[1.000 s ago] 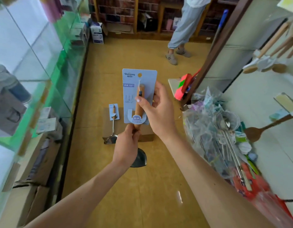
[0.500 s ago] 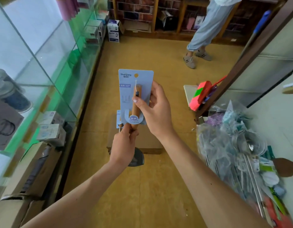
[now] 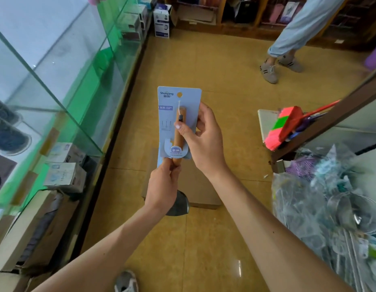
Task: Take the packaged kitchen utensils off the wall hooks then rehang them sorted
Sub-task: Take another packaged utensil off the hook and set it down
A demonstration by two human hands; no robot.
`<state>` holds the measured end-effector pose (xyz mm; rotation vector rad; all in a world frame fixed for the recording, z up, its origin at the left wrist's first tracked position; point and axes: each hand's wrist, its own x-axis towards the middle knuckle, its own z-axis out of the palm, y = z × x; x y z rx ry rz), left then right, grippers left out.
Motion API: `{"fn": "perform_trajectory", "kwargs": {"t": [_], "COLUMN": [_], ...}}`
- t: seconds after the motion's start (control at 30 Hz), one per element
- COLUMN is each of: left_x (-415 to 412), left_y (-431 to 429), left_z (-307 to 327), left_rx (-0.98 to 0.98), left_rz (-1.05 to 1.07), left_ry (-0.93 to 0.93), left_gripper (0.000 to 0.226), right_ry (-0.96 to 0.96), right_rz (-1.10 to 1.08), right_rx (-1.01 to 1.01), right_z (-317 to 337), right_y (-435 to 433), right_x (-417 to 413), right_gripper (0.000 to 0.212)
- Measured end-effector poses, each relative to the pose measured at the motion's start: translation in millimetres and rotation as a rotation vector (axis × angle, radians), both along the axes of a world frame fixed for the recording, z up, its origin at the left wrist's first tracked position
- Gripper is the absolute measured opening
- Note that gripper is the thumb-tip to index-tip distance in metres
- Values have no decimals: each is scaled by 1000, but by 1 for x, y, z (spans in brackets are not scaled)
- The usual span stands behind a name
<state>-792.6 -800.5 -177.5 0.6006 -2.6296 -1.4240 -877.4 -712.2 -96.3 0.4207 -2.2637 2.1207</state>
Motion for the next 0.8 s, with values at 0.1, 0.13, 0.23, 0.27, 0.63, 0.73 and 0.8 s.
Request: {"fn": "perform_trajectory", "kwargs": {"t": [0.1,0.13,0.23,0.27,0.63,0.73,0.8], "left_x": [-21,-27,-43,-48,-88,-99,-107], "left_y": [-23,-31,-57,-66,-110,-109,-108], "left_z": [-18,-25,-41,-45,-101,-130,-151], "left_rx": [24,36,65,68,111,131,142], "left_rz": [2,2,-22,-31,-8,17,40], "left_ry": [-23,-35,-90,-104,-226,-270,-299], "left_gripper": [7,7,8,9,12,11,9], "right_ry": [-24,-36,-88,-104,-256,-312,-349], "right_rz": [-8,-9,-17,-23,-10,-19,-22], "right_rx": [6,9,20,24,96,110,114], "right_z": [-21,-29,-50,-56,-140,-180,-210], "right_y": [-25,-34,-59,-66,-111,-112,-113], "right_x": [-25,-33,-55,-61,-122,-139,-151], "right_gripper": [52,52,52,52,39,35,34]}}
